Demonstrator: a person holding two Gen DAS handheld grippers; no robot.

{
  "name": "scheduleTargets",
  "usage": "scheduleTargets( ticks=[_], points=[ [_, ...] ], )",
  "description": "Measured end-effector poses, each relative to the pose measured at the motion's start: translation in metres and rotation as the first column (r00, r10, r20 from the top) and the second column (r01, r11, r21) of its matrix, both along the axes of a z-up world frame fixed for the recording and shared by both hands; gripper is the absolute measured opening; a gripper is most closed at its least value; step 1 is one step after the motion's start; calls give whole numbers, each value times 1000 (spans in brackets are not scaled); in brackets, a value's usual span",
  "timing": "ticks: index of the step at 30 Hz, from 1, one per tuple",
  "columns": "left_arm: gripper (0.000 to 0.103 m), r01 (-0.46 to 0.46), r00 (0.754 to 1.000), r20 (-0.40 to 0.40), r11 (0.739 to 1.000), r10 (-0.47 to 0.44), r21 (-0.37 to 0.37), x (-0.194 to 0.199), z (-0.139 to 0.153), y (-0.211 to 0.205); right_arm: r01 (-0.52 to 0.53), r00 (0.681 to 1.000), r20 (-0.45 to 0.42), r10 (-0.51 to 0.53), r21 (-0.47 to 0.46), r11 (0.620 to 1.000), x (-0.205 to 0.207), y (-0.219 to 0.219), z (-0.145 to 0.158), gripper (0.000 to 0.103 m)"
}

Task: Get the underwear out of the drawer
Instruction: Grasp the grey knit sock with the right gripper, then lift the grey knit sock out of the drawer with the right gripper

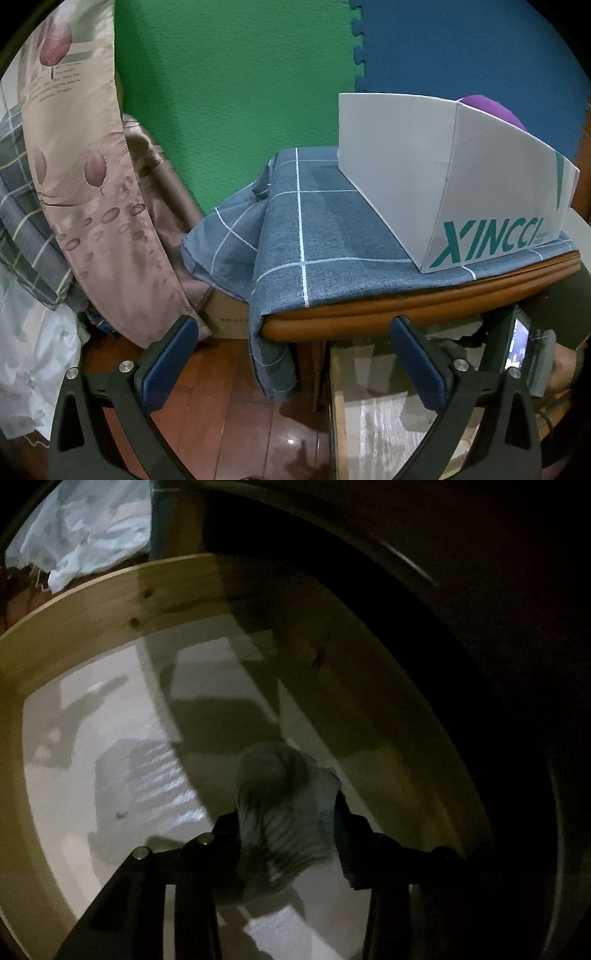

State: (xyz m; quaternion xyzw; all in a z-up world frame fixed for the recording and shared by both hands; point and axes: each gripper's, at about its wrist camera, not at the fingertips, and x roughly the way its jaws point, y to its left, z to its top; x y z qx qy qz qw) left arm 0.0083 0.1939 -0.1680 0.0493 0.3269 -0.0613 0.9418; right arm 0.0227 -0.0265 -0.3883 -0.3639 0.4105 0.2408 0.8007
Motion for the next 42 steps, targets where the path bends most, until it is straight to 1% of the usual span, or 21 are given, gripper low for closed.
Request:
scheduleTargets(
  ticks=[5,7,8,10,14,15,18,20,21,22,23,25,26,27,30,32,35,37,38,40,42],
  points=[
    [102,3,1000,-4,1000,-3,2,0,0,0,2,1000,-20,-3,-40,999,-1,6,6,39],
    [102,1,1000,-5,1000,-1,7,0,0,0,18,999,-48,-20,-37,999,2,7,14,39],
    [102,-1,1000,-5,1000,1,13,0,0,0,16,999,-41,-18,-49,999,1,10,18,39],
    [102,-14,1000,7,1000,13,24,-1,0,2,52,996,-67,-54,-24,998,2,13,30,39],
    [102,-44,999,20,998,44,42,-2,0,7,77,997,-23,-77,-17,997,-13,18,61,39],
    [102,-49,999,25,998,48,47,-3,0,7,102,995,-13,-102,-2,995,-18,21,70,39],
    [102,-64,997,35,996,62,63,-7,1,8,175,984,4,-175,20,984,-38,17,82,39],
    [102,-68,997,34,996,66,61,-9,0,10,256,967,-9,-256,47,966,-45,16,89,39],
    [102,-69,997,32,996,67,62,-11,0,11,317,949,-26,-316,77,945,-49,13,90,39],
    [102,-71,997,31,995,69,67,-12,-1,11,351,937,-34,-349,92,932,-52,-1,89,39],
    [102,-71,997,28,995,69,74,-12,-2,11,390,921,-40,-388,107,915,-56,-5,91,39],
    [102,-72,997,23,994,70,82,-14,-4,11,463,886,-32,-463,130,877,-65,-12,95,39],
    [102,-75,997,22,994,73,84,-16,-5,11,493,869,-23,-495,140,859,-71,-16,101,39],
    [102,-77,997,20,994,76,81,-16,-5,11,514,855,-17,-518,148,845,-79,-26,114,39],
    [102,-84,996,3,994,84,70,-19,-8,13,565,817,27,-576,156,810,-89,-34,129,39],
    [102,-89,996,-12,994,89,63,-21,-11,13,586,801,29,-598,166,793,-93,-40,139,39],
    [102,-92,996,-13,993,93,68,-25,-12,12,622,769,27,-638,199,758,-96,-48,154,39],
    [102,-87,996,-15,994,88,72,-28,-14,11,638,752,30,-658,217,739,-103,-59,173,39],
    [102,-84,996,-21,993,86,79,-30,-16,9,644,745,30,-666,227,731,-113,-72,193,39],
    [102,-81,996,-25,993,83,91,-32,-18,7,661,726,23,-688,255,706,-118,-78,206,39],
    [102,-72,997,-27,992,75,99,-35,-19,4,668,712,33,-701,273,692,-123,-81,218,39]
  ],
)
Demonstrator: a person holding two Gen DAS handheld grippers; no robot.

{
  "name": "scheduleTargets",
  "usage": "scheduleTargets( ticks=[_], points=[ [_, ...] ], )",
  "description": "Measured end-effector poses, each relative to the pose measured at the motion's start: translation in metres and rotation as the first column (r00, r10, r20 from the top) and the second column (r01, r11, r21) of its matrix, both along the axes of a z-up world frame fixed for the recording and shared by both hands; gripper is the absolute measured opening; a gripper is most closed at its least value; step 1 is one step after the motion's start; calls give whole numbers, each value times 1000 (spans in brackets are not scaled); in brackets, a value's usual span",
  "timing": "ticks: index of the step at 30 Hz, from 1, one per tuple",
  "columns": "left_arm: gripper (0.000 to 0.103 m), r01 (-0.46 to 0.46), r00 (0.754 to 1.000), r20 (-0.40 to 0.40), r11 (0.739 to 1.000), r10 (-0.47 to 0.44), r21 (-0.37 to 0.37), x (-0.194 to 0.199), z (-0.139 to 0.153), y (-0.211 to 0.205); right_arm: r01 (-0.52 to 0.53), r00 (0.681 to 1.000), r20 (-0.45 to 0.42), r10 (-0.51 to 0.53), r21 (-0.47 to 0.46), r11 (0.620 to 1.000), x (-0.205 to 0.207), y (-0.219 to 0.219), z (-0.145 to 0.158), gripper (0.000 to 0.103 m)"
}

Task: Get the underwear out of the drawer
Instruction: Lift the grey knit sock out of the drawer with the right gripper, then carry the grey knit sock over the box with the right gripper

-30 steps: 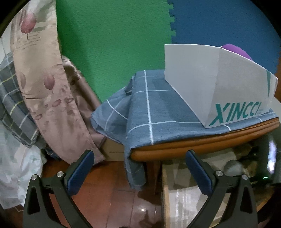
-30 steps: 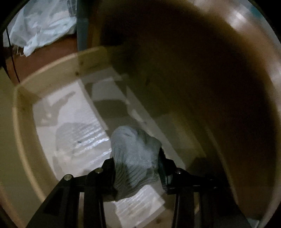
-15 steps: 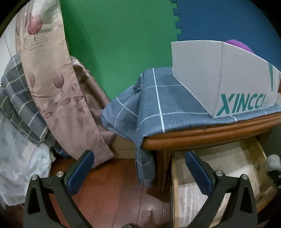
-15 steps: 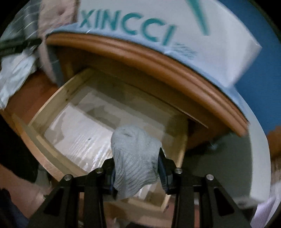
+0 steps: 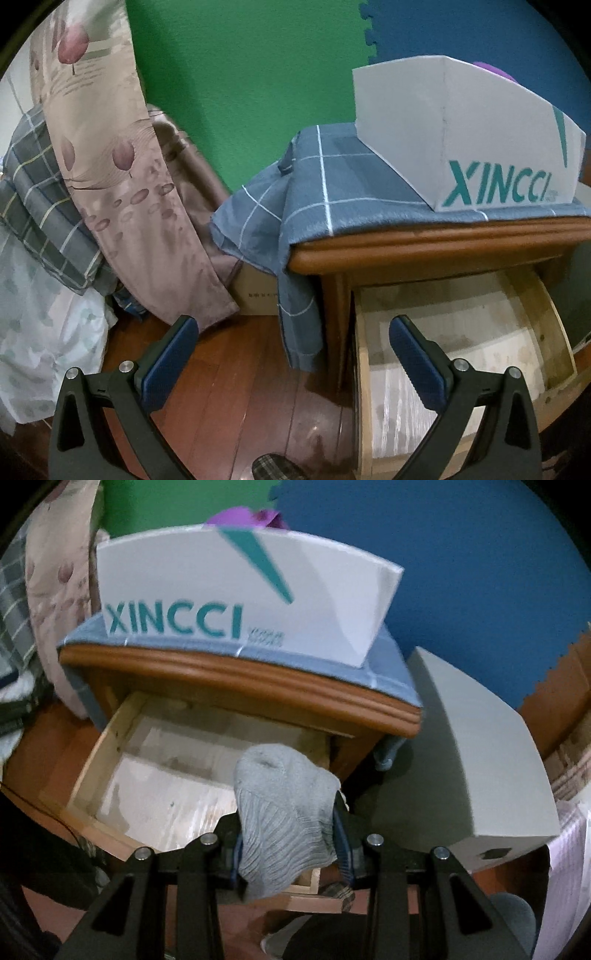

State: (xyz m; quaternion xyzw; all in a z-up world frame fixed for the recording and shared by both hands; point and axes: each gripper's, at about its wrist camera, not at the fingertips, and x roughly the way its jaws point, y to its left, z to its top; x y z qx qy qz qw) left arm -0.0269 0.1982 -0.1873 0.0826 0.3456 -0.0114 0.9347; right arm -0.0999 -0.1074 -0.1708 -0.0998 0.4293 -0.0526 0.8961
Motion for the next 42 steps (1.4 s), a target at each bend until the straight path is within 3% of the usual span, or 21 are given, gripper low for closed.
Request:
scheduleTargets(
  ticks=[17,26,32,42],
  points=[
    [102,121,992,-37,988,-118,96,-12,-20,-38,25,992,123,-29,39,999,-13,-10,63,39],
    [102,192,980,-71,974,-185,117,-12,-30,-58,8,983,185,-21,71,997,12,-8,101,39],
    [102,204,977,-80,974,-197,97,-13,-30,-57,0,968,249,-29,116,993,35,-6,140,39],
    [102,170,982,-86,985,-166,36,-9,-28,-45,17,945,323,-46,94,995,66,2,184,39]
  ],
)
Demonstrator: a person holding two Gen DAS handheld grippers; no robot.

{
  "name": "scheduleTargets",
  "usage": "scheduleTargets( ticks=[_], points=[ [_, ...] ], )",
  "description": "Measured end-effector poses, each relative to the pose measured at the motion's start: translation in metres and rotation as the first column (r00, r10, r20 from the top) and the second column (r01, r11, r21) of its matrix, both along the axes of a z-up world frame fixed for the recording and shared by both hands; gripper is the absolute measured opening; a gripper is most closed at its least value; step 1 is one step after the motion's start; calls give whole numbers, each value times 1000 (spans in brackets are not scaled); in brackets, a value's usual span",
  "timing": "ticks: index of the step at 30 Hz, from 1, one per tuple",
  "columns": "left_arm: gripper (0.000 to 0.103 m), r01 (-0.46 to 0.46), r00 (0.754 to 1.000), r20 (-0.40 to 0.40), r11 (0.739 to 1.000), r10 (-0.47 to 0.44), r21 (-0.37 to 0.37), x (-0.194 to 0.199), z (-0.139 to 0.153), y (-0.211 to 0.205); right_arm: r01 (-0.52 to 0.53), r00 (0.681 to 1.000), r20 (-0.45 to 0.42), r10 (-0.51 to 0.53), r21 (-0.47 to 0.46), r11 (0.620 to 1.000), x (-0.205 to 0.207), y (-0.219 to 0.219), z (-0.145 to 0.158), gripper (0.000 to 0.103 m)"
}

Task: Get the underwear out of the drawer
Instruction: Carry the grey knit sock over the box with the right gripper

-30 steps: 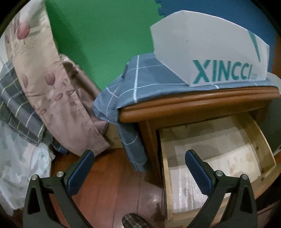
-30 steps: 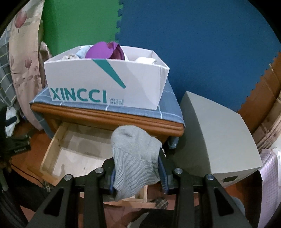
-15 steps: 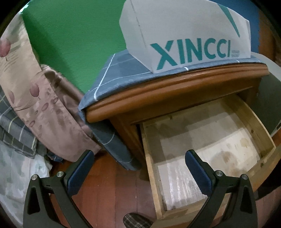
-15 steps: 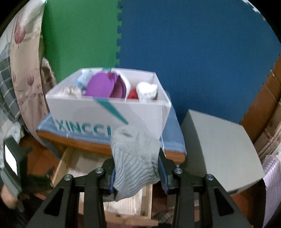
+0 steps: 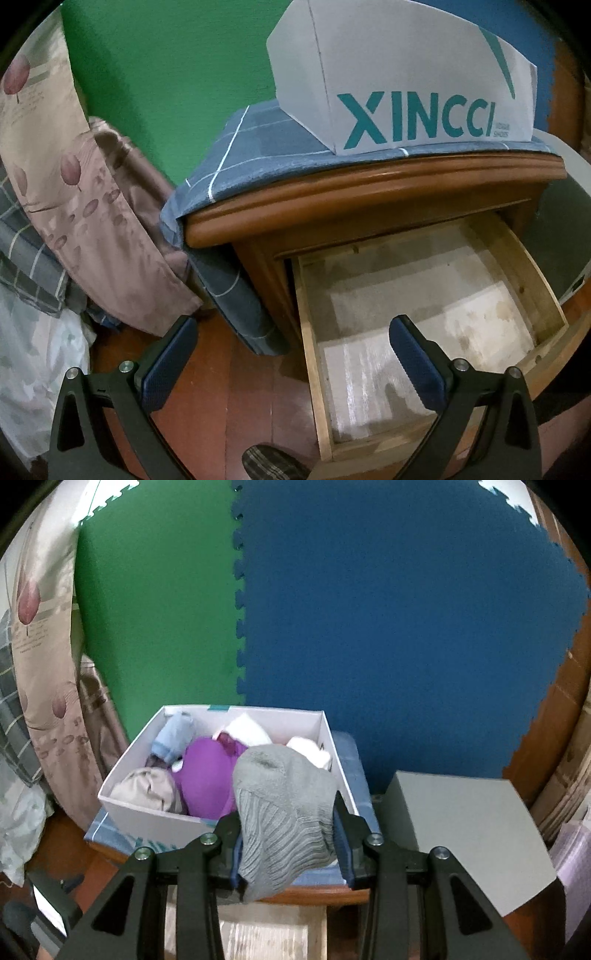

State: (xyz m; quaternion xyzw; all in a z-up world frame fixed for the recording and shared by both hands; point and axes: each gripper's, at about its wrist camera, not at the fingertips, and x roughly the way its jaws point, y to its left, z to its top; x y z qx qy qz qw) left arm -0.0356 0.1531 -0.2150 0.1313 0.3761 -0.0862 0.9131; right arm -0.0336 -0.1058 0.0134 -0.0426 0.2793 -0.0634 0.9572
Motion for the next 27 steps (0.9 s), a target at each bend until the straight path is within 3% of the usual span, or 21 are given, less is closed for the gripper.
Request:
scheduleTargets(
  ticks=[12,27],
  points=[
    [102,14,1000,-1,1000,-14,4,-2,0,-4,27,999,38,-23,-109,994,41,23,22,39],
    [102,26,1000,2,1000,-26,-7,-3,1,-5,23,999,27,-20,-146,989,68,28,30,39]
  ],
)
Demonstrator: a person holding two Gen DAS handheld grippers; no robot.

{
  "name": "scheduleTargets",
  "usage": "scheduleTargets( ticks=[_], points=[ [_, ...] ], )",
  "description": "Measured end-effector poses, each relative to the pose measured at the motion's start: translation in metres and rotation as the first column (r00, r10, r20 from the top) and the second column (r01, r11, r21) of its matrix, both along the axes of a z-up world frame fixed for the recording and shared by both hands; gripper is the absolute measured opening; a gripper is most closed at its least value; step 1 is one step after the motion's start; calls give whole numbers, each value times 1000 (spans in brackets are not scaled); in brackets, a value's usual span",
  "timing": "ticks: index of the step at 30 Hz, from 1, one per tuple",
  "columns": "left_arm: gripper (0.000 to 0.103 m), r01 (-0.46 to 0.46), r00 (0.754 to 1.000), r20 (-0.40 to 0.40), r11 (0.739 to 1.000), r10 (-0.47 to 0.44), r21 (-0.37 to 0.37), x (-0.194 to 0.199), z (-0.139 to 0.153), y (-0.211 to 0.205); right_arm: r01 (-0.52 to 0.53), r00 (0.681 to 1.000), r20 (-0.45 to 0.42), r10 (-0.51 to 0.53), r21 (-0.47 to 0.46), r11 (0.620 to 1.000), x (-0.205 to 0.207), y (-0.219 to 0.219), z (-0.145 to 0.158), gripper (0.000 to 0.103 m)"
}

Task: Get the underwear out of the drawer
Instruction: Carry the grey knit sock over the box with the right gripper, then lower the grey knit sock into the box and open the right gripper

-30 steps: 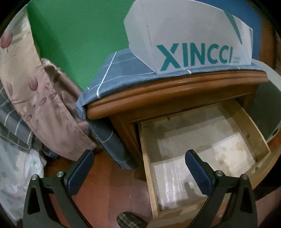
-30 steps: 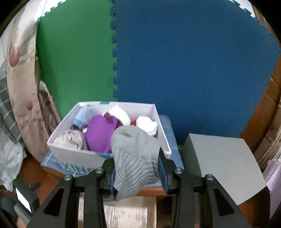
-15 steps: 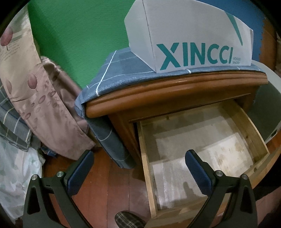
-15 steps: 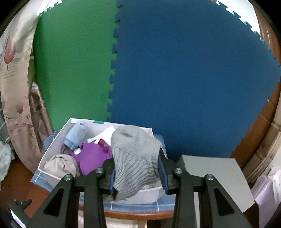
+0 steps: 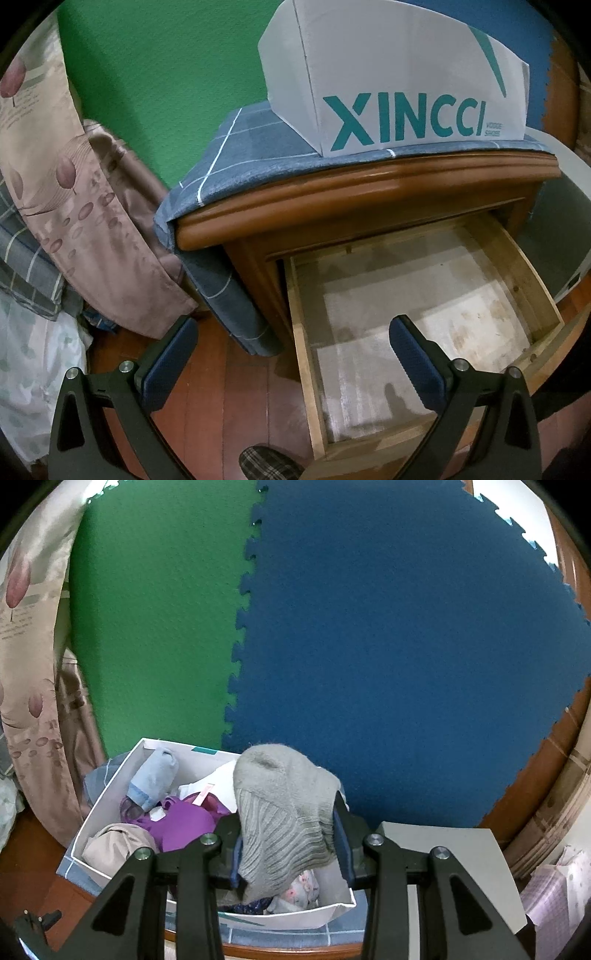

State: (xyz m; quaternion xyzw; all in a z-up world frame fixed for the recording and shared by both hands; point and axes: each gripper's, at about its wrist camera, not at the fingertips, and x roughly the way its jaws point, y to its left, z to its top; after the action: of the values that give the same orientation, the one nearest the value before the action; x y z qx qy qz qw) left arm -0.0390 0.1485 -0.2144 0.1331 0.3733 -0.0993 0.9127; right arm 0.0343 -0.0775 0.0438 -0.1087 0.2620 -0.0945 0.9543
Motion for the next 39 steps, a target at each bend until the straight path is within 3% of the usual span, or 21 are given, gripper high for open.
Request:
scheduleTargets(
  ticks=[17,23,31,39],
  points=[
    [102,18,1000,-7,1000,-18,-14,0,2,-4,30,994,-106,-28,13,999,50,-9,-27,39],
    [102,24,1000,-14,999,-24,-23,0,1,-5,30,992,-124,-29,11,999,69,-16,-25,39],
    [102,35,999,-37,998,-37,-54,2,0,-8,-41,986,-155,54,91,995,100,8,-21,39],
    [102,24,998,-58,993,-30,-113,6,3,-5,-69,970,-215,116,214,974,128,44,-39,39]
  ],
)
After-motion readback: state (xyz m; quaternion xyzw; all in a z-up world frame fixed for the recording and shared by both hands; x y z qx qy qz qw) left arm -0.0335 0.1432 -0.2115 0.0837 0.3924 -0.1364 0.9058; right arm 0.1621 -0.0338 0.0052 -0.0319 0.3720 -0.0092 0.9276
